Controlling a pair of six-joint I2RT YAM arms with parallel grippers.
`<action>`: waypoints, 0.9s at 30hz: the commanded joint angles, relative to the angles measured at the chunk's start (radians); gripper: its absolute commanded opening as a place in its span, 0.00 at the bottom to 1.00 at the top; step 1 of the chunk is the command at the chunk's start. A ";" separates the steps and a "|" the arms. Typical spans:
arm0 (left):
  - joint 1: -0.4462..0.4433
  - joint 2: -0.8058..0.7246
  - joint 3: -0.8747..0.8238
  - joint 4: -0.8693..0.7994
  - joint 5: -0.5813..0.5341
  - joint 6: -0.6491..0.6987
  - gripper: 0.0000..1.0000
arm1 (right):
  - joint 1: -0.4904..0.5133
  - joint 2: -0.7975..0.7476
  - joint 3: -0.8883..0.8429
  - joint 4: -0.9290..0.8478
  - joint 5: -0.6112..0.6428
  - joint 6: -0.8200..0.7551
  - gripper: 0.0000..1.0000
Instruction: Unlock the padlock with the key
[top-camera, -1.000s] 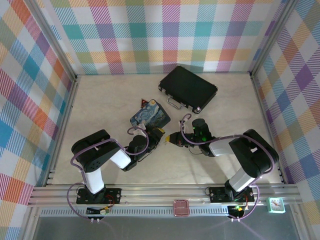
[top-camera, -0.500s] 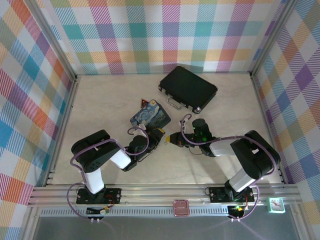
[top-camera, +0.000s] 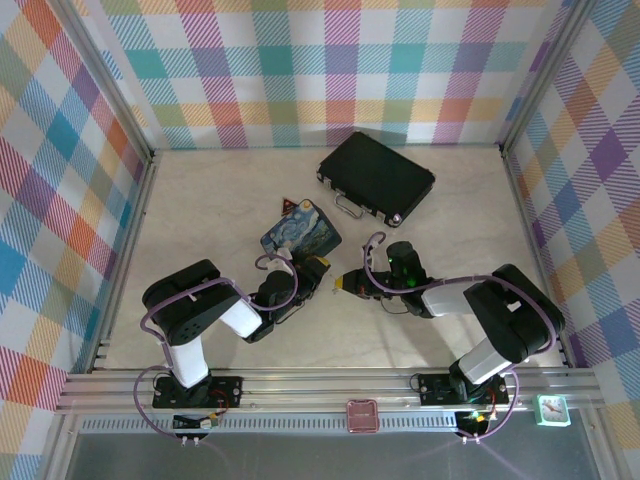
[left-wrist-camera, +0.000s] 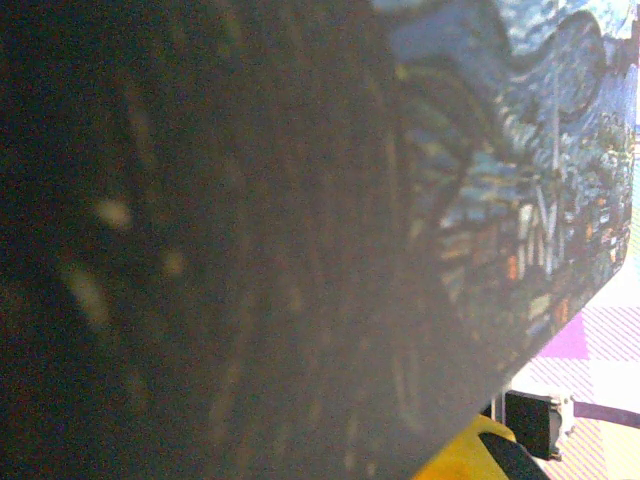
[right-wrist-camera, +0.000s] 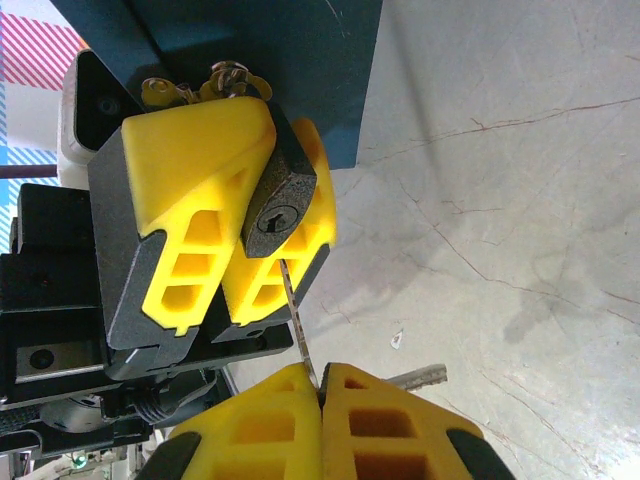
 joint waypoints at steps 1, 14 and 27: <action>-0.011 -0.005 0.007 -0.016 0.017 -0.041 0.00 | 0.007 0.005 0.016 0.023 -0.010 -0.010 0.00; -0.018 -0.001 0.005 -0.015 0.019 -0.044 0.00 | 0.008 0.051 0.053 0.064 -0.022 0.002 0.00; -0.024 0.017 0.005 0.007 0.017 -0.050 0.00 | 0.009 0.044 0.057 0.063 -0.031 0.002 0.00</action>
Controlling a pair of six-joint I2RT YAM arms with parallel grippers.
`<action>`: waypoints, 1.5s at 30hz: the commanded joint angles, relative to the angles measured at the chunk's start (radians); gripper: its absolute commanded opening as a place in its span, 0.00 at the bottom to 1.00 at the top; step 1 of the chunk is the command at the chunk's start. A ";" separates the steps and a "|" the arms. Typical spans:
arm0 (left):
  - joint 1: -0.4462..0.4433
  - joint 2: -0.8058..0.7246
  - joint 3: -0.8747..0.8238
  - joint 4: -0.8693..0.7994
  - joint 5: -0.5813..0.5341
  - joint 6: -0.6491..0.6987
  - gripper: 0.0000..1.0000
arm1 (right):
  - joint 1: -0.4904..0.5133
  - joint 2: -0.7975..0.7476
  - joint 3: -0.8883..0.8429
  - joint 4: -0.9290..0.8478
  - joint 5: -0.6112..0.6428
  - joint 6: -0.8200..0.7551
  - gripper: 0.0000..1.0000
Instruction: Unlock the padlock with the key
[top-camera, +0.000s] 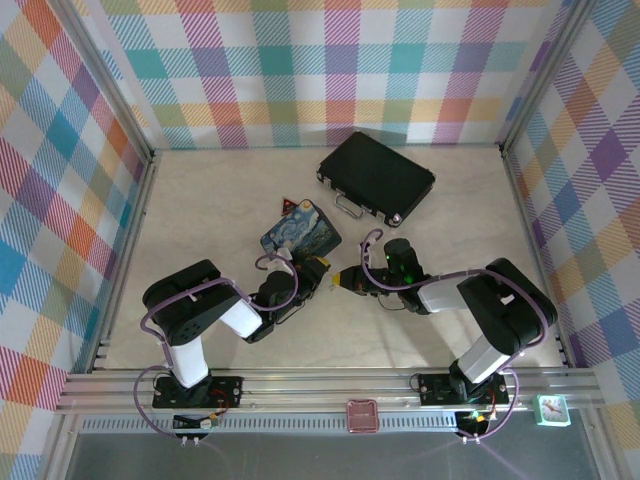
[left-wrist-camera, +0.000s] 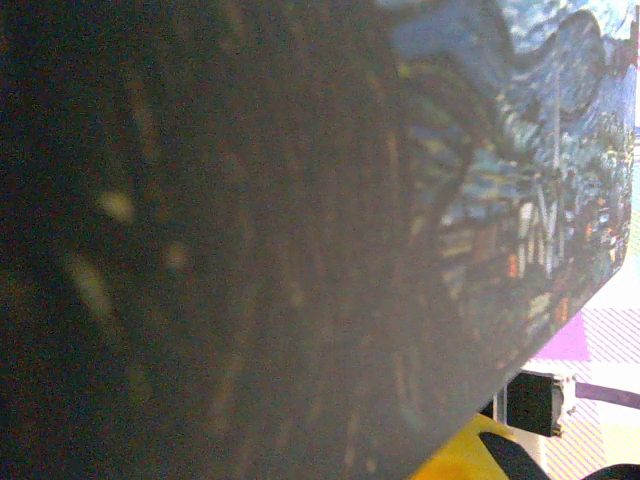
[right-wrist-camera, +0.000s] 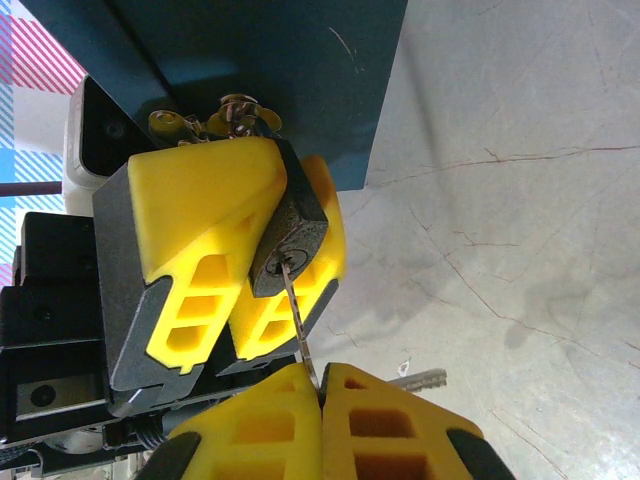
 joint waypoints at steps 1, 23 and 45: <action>-0.022 0.018 0.005 0.005 0.025 -0.051 0.00 | 0.010 -0.009 0.024 0.023 -0.022 -0.001 0.00; -0.030 -0.034 -0.021 -0.064 0.020 -0.058 0.00 | 0.034 -0.094 0.184 -0.486 0.111 -0.310 0.00; -0.031 -0.007 -0.028 -0.015 0.050 -0.063 0.00 | -0.060 -0.014 0.171 -0.169 -0.116 0.153 0.00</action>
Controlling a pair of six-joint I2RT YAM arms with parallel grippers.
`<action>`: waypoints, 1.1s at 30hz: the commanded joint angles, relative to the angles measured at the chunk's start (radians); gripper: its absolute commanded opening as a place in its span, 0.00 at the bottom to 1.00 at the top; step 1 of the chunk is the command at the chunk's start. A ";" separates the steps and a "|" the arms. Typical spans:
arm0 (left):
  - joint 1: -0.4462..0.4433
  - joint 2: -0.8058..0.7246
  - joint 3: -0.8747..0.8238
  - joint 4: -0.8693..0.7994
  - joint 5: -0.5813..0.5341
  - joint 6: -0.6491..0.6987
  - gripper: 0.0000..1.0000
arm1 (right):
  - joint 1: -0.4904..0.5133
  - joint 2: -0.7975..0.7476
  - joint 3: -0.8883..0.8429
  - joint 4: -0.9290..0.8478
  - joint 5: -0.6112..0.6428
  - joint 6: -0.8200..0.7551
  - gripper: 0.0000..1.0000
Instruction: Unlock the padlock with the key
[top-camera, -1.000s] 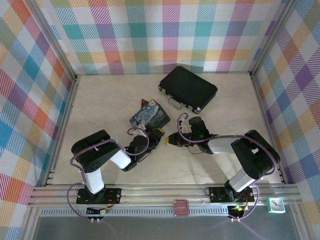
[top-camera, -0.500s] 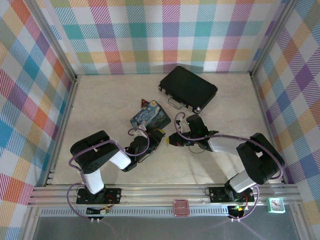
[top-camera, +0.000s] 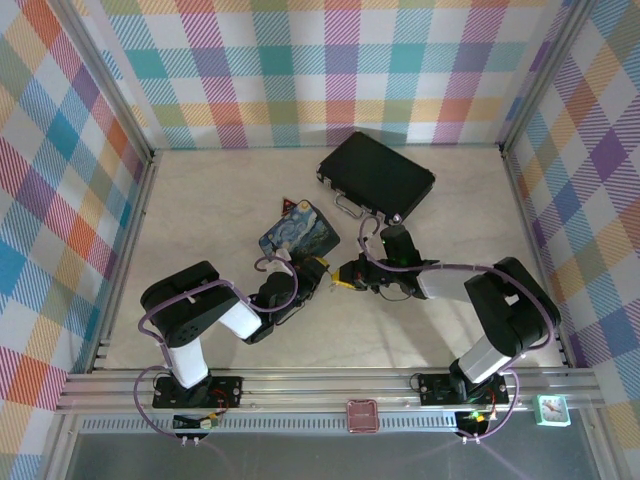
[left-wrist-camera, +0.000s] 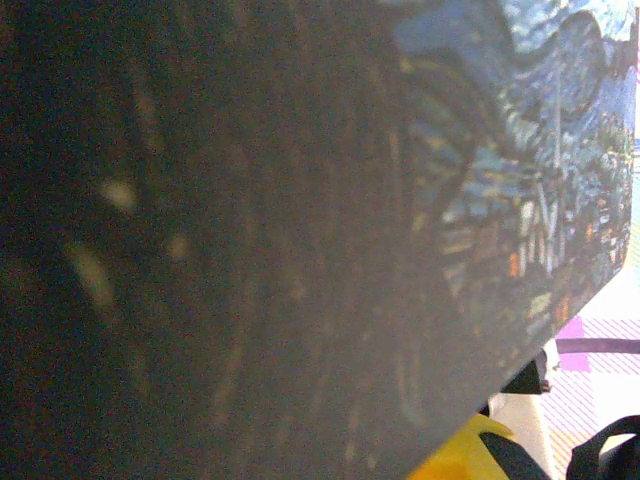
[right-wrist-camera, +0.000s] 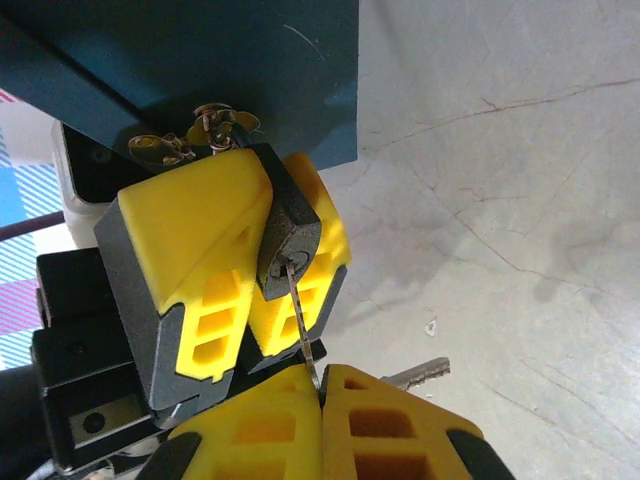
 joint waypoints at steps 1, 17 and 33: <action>-0.020 0.007 -0.025 0.003 0.078 -0.049 0.00 | -0.017 0.002 0.025 0.137 -0.012 0.071 0.00; -0.006 -0.050 -0.005 -0.095 0.103 -0.058 0.00 | -0.020 -0.126 0.132 -0.329 0.070 -0.540 0.00; -0.006 -0.030 0.035 -0.088 0.070 -0.012 0.00 | -0.019 -0.022 -0.017 0.125 -0.017 0.060 0.00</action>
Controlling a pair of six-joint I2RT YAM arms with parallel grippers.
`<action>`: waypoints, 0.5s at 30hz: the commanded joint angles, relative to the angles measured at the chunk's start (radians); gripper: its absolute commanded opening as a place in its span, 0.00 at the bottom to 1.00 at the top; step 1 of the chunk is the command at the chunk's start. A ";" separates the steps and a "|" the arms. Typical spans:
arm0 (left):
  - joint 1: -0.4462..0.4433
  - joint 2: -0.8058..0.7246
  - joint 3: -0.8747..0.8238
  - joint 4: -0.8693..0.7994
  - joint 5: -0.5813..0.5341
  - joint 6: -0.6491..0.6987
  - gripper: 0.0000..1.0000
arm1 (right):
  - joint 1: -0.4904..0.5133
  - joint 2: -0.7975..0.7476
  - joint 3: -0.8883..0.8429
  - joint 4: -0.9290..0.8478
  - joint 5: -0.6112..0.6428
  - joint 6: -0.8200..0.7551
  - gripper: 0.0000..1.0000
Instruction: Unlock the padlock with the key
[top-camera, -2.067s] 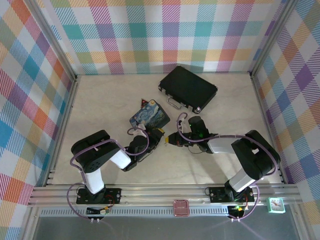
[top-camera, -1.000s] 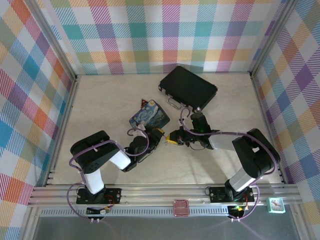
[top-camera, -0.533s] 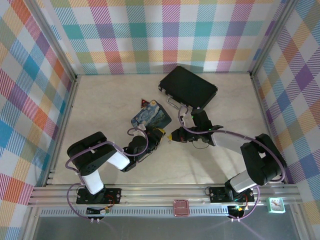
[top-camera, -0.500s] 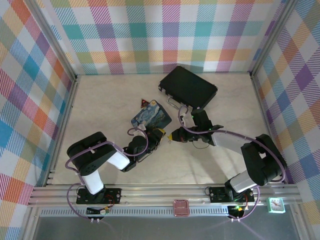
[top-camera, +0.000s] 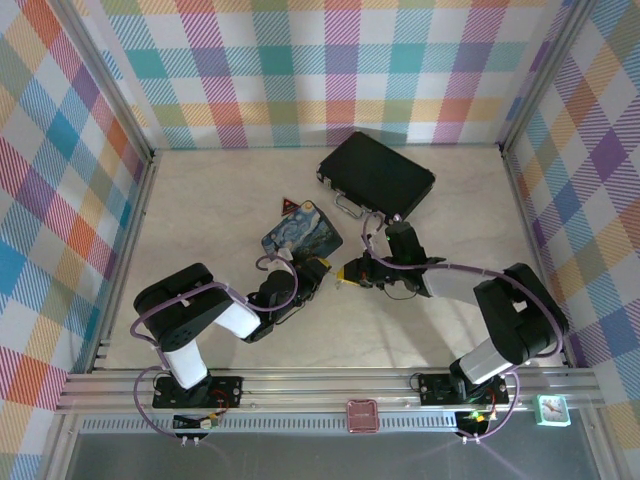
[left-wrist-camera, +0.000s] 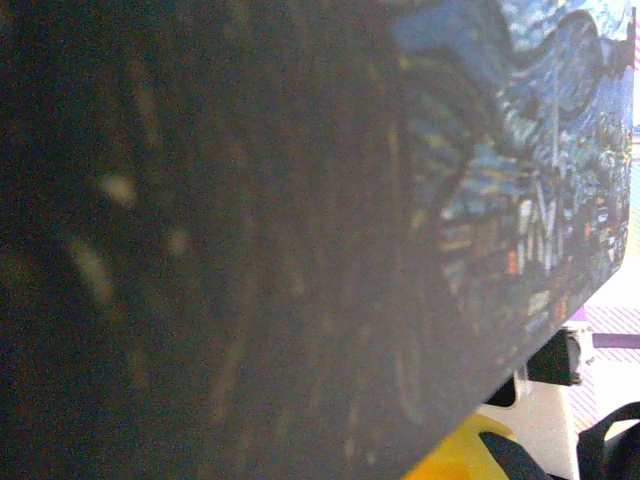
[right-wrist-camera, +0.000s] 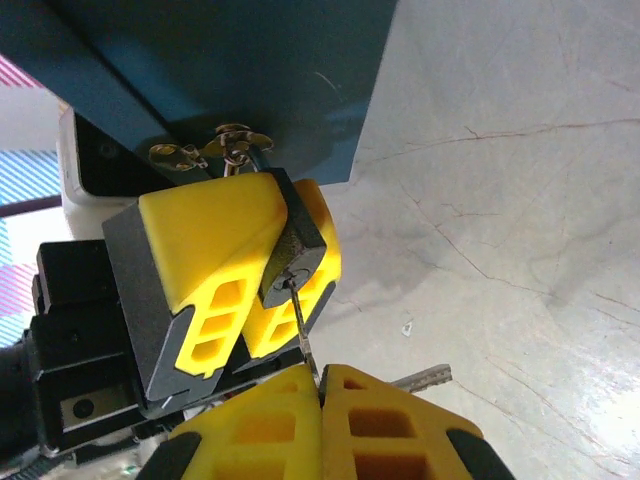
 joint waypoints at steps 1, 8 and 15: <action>-0.006 0.017 0.024 -0.005 0.040 -0.008 0.00 | -0.002 0.031 -0.024 0.228 -0.025 0.209 0.00; -0.004 0.035 0.033 -0.007 0.058 -0.010 0.00 | -0.004 0.117 0.004 0.290 -0.032 0.305 0.00; 0.025 0.028 -0.021 0.023 0.011 -0.010 0.00 | -0.004 0.108 -0.044 0.302 -0.014 0.290 0.00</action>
